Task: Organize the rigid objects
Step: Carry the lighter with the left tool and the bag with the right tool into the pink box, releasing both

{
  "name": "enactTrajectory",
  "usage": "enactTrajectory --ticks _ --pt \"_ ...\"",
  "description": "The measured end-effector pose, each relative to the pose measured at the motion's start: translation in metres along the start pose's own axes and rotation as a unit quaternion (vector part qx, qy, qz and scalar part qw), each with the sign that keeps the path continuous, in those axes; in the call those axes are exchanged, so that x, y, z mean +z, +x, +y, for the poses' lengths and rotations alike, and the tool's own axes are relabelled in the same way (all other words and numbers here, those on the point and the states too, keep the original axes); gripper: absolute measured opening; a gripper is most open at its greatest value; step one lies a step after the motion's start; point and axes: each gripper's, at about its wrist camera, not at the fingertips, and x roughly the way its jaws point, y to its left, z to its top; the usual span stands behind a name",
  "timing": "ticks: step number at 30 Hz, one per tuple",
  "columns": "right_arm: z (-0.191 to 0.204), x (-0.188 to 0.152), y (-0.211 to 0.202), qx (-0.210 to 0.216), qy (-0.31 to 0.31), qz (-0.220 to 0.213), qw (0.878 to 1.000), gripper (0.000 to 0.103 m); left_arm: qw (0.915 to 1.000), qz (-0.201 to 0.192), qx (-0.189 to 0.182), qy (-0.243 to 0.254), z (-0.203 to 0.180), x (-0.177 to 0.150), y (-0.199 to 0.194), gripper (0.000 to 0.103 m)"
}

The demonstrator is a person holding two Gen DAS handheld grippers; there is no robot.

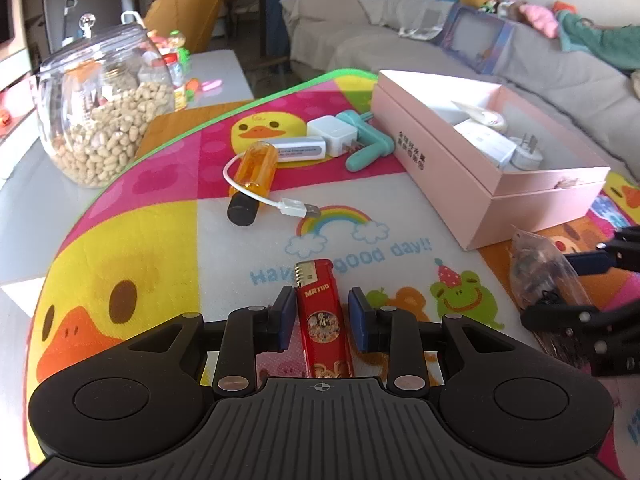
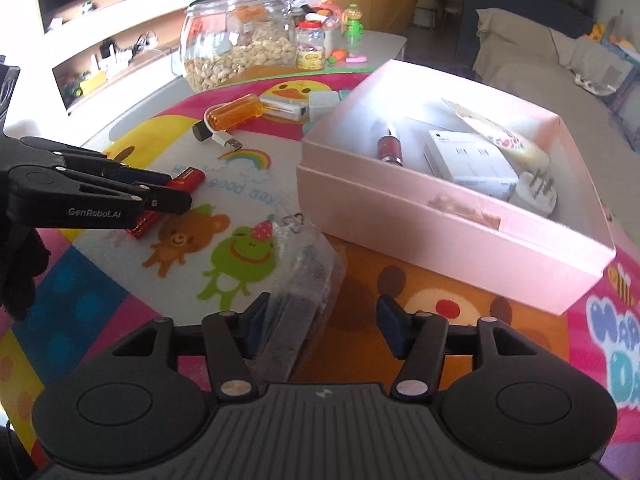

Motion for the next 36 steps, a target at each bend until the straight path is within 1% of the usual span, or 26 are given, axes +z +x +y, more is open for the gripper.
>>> enactTrajectory --ticks 2,6,10,11,12,13,14,15,17,21,23,25,27,30,32,36 --pt "0.002 -0.004 0.001 0.000 0.001 -0.009 1.000 0.061 0.9999 0.009 0.008 -0.001 -0.002 0.003 0.001 0.032" --pt "0.006 -0.005 0.004 0.001 0.005 -0.019 1.000 0.070 0.9998 0.013 0.012 -0.003 -0.003 0.004 0.001 0.032" --pt "0.010 -0.007 0.004 -0.005 -0.003 -0.034 0.999 0.069 0.9998 0.006 0.010 -0.018 -0.001 -0.001 -0.002 0.032" --pt "0.011 -0.008 0.003 -0.007 -0.008 -0.038 0.999 0.063 0.9999 0.005 0.009 -0.013 -0.002 -0.002 -0.004 0.032" --pt "0.013 -0.009 0.001 -0.006 -0.016 -0.040 0.999 0.049 0.9999 0.002 0.009 -0.010 -0.002 -0.005 -0.006 0.029" --pt "0.016 -0.009 -0.001 -0.003 -0.027 -0.038 0.999 0.041 0.9999 -0.004 0.007 -0.009 -0.002 -0.008 -0.009 0.027" --pt "0.019 -0.009 -0.004 -0.001 -0.036 -0.033 0.999 0.029 0.9999 -0.012 0.003 -0.005 -0.004 -0.013 -0.012 0.027" --pt "0.021 -0.009 -0.007 0.003 -0.041 -0.026 0.999 0.022 0.9998 -0.021 0.000 0.007 -0.007 -0.019 -0.016 0.027" --pt "0.022 -0.011 -0.014 0.013 -0.039 -0.018 0.999 0.021 0.9988 -0.032 -0.002 0.037 -0.018 -0.032 -0.025 0.027" --pt "0.018 -0.022 -0.038 0.035 -0.024 -0.020 0.999 0.021 0.9964 -0.037 -0.037 0.067 -0.039 -0.055 -0.048 0.026" --pt "0.015 -0.028 -0.054 0.035 -0.018 -0.028 0.999 0.021 0.9944 -0.036 -0.057 0.082 -0.050 -0.062 -0.059 0.026" --pt "0.011 -0.031 -0.072 0.021 -0.021 -0.047 0.998 0.021 0.9919 -0.039 -0.073 0.096 -0.062 -0.065 -0.070 0.026" --pt "0.004 -0.030 -0.090 0.014 -0.017 -0.068 0.997 0.021 0.9898 -0.044 -0.089 0.102 -0.072 -0.059 -0.079 0.026" --pt "-0.009 -0.016 -0.116 0.005 -0.002 -0.106 0.994 0.021 0.9851 -0.075 -0.110 0.110 -0.085 -0.036 -0.095 0.026" --pt "-0.019 -0.002 -0.132 -0.007 0.005 -0.137 0.991 0.021 0.9809 -0.105 -0.115 0.117 -0.093 -0.012 -0.107 0.026" --pt "-0.041 0.035 -0.156 -0.024 0.022 -0.191 0.981 0.021 0.9737 -0.164 -0.105 0.117 -0.101 0.049 -0.121 0.026"
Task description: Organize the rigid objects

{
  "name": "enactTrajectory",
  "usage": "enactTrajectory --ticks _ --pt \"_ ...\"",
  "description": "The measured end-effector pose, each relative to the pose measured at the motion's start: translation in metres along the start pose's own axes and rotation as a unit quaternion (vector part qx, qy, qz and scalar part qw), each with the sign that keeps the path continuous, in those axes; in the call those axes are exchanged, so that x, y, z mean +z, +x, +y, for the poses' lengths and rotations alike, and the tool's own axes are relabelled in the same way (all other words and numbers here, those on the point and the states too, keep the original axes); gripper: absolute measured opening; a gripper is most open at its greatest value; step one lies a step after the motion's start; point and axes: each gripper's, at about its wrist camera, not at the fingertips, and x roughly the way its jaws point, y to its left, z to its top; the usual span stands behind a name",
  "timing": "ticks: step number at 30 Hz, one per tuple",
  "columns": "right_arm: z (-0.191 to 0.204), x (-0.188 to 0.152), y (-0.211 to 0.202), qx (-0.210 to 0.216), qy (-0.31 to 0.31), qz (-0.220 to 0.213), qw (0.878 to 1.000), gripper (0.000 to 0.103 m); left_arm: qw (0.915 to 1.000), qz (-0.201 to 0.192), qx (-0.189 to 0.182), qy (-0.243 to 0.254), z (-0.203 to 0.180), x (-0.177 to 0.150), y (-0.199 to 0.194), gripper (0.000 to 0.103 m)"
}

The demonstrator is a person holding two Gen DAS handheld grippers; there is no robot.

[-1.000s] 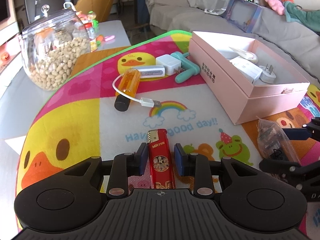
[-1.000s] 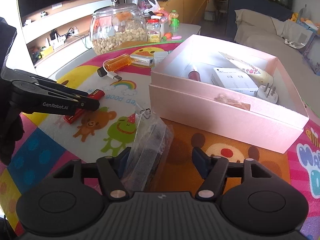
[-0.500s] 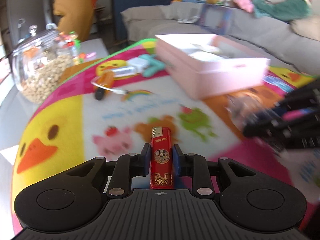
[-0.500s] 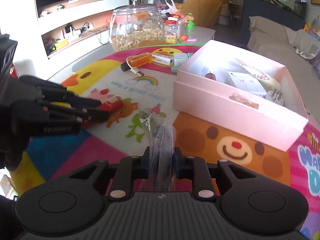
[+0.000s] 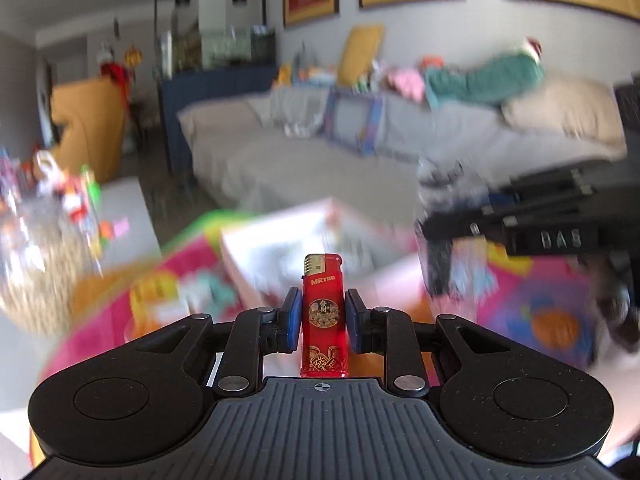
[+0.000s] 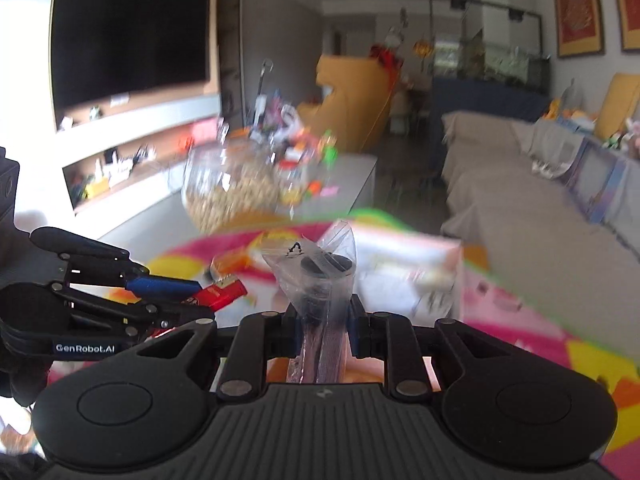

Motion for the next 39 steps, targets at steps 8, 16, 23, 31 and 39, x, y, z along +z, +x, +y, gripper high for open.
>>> enactTrajectory --ticks 8,16,23,31,39 --pt "-0.039 0.073 0.041 -0.034 0.032 -0.039 0.998 0.021 0.9963 -0.031 -0.011 -0.079 0.036 0.083 0.066 0.027" --pt "-0.075 0.072 0.122 -0.039 0.088 0.058 0.994 0.043 0.9863 0.026 -0.034 -0.160 0.090 0.057 0.119 0.027" --pt "-0.071 0.051 0.150 -0.036 0.093 0.101 0.990 0.043 0.9805 0.071 0.060 -0.173 0.148 -0.006 0.109 0.027" --pt "0.001 0.063 0.200 0.039 0.065 0.153 0.985 0.043 0.9490 0.053 0.157 -0.268 0.198 -0.082 0.071 0.027" --pt "0.067 0.066 0.288 0.026 0.005 0.214 0.976 0.043 0.9278 -0.010 0.154 -0.340 0.216 -0.118 0.060 0.027"
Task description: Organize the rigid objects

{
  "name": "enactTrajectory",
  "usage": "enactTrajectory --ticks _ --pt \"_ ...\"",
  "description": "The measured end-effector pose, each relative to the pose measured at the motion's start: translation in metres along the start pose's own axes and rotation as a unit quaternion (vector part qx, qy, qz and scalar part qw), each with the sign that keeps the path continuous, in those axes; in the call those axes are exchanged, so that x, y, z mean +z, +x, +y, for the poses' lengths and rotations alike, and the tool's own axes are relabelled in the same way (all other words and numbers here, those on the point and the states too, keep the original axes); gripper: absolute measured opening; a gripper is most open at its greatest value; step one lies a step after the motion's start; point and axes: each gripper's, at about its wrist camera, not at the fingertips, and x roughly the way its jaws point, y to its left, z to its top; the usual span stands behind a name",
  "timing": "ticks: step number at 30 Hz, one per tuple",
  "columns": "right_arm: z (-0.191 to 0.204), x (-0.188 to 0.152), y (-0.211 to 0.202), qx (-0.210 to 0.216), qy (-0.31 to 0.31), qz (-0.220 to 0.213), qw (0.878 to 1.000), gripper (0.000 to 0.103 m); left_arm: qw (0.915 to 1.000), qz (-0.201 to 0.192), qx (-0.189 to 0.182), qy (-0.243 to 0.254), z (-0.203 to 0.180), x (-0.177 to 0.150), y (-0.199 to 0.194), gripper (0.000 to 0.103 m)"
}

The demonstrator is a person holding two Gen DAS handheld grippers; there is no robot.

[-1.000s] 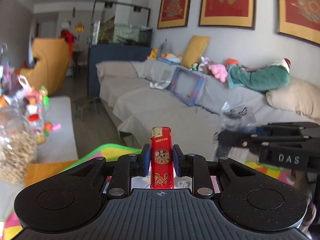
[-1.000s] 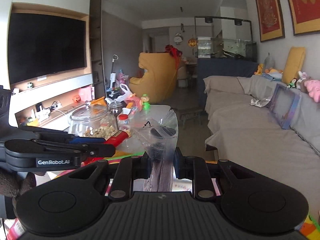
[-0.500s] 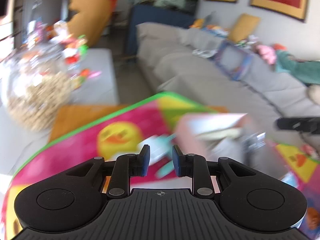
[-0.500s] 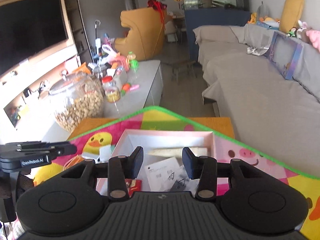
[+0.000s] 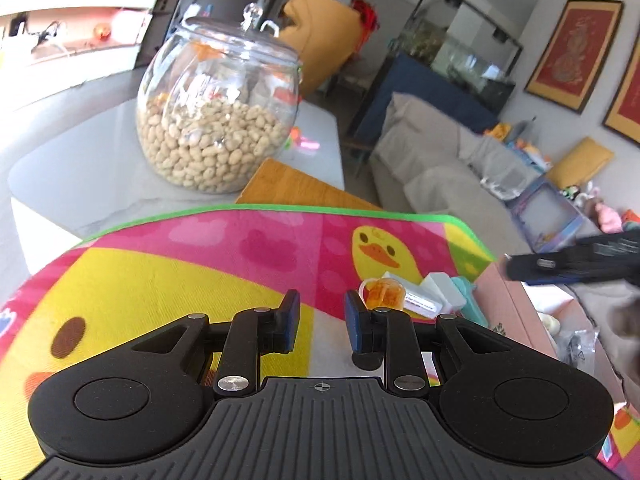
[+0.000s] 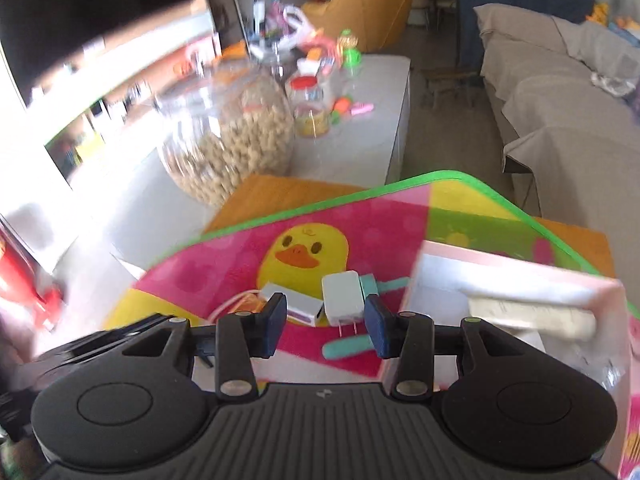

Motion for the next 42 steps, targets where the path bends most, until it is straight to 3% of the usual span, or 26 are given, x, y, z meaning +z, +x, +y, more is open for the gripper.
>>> enactTrajectory --ticks 8,15,20,26,33,37,42 --pt "0.018 0.028 0.080 -0.076 -0.041 0.057 0.995 0.043 0.9983 0.015 -0.032 0.046 -0.009 -0.013 0.007 0.026" --pt "0.035 0.022 0.106 -0.103 -0.093 0.090 0.986 0.042 0.9974 0.007 -0.054 0.047 -0.008 -0.015 -0.002 0.026" --pt "0.035 0.015 0.089 -0.045 -0.057 0.122 0.990 0.036 0.9981 0.008 -0.053 0.029 -0.002 -0.011 0.000 0.026" --pt "0.031 -0.019 0.062 0.013 -0.024 0.160 0.987 0.034 0.9985 0.009 -0.045 0.030 -0.002 -0.007 -0.006 0.027" --pt "0.044 -0.058 0.024 0.077 -0.054 0.143 0.985 0.034 0.9989 -0.002 -0.028 0.037 -0.003 -0.008 -0.024 0.026" --pt "0.057 -0.081 0.014 0.046 -0.114 0.101 0.987 0.034 0.9969 0.031 -0.033 0.064 -0.016 -0.012 -0.021 0.026" --pt "0.063 -0.098 -0.001 0.023 -0.127 0.022 0.991 0.034 0.9922 0.059 -0.043 0.102 -0.041 -0.020 -0.020 0.026"
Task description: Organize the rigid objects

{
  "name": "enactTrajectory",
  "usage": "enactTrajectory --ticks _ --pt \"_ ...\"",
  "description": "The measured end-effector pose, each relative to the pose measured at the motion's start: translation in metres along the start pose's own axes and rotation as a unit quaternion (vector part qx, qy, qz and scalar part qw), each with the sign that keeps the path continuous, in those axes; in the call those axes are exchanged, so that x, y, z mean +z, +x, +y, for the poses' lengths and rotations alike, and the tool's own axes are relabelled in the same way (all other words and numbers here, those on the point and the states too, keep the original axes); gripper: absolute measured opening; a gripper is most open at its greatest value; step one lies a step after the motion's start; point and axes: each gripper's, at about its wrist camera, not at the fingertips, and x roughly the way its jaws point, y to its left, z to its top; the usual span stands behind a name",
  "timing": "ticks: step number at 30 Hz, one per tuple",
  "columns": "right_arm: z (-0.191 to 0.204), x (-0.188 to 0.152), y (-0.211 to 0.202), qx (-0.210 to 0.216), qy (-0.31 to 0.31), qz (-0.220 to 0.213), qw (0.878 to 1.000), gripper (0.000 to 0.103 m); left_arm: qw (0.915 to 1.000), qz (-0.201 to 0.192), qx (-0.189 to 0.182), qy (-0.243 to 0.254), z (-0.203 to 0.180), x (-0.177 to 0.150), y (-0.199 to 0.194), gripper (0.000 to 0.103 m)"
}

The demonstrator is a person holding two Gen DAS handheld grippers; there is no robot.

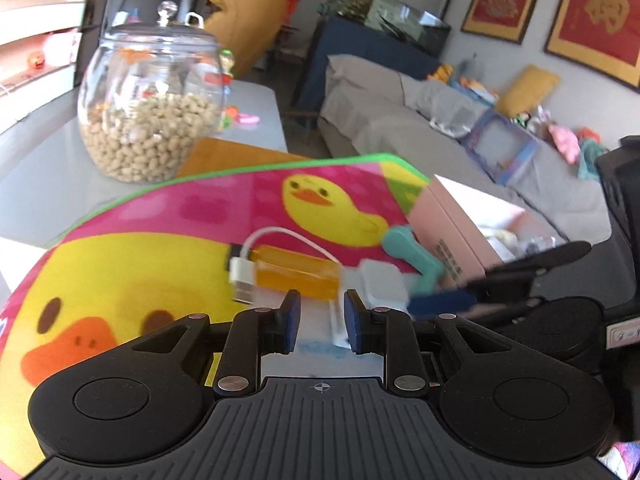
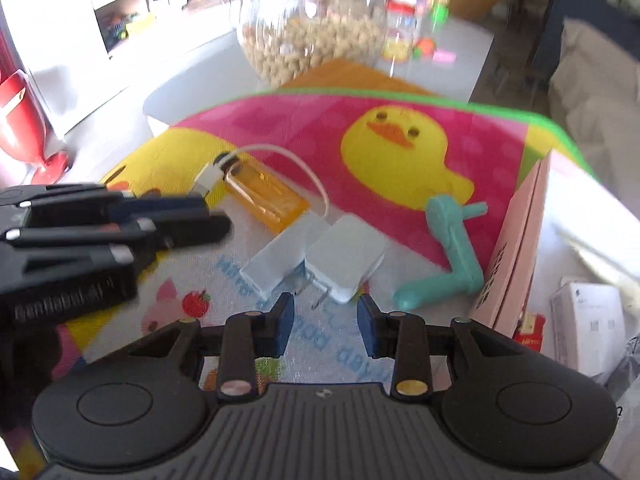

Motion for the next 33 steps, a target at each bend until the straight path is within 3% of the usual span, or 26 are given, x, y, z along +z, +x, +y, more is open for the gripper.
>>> enactTrajectory --ticks 4,6,10,15,18,24,31,33 --pt "-0.009 0.000 -0.019 0.004 0.045 -0.066 0.997 0.038 0.9992 -0.017 0.034 -0.011 0.000 0.005 -0.010 0.026" --pt "-0.014 0.008 -0.019 0.003 0.070 -0.078 0.994 0.045 0.9985 -0.015 0.050 -0.016 0.004 0.007 -0.014 0.026" --pt "-0.016 0.031 0.003 -0.024 0.074 -0.068 0.995 0.045 0.9983 0.006 0.057 -0.008 0.004 0.004 -0.018 0.026" --pt "-0.020 0.034 0.022 -0.007 0.096 -0.041 0.994 0.040 0.9977 0.028 0.061 0.010 0.002 -0.009 -0.022 0.026" --pt "-0.013 0.021 0.012 0.020 0.070 -0.035 0.997 0.030 0.9970 0.030 0.070 0.015 0.002 -0.011 -0.026 0.026" --pt "0.006 -0.025 -0.021 0.049 0.027 -0.036 0.998 0.028 0.9981 0.037 0.045 0.022 -0.009 -0.016 -0.025 0.026" --pt "-0.009 -0.078 -0.056 0.041 0.056 -0.054 0.996 0.028 0.9947 0.068 0.014 0.077 -0.046 -0.030 -0.016 0.026" --pt "-0.018 -0.092 -0.062 0.020 0.063 -0.060 0.996 0.039 0.9923 0.077 0.010 0.096 -0.056 -0.035 -0.012 0.026"
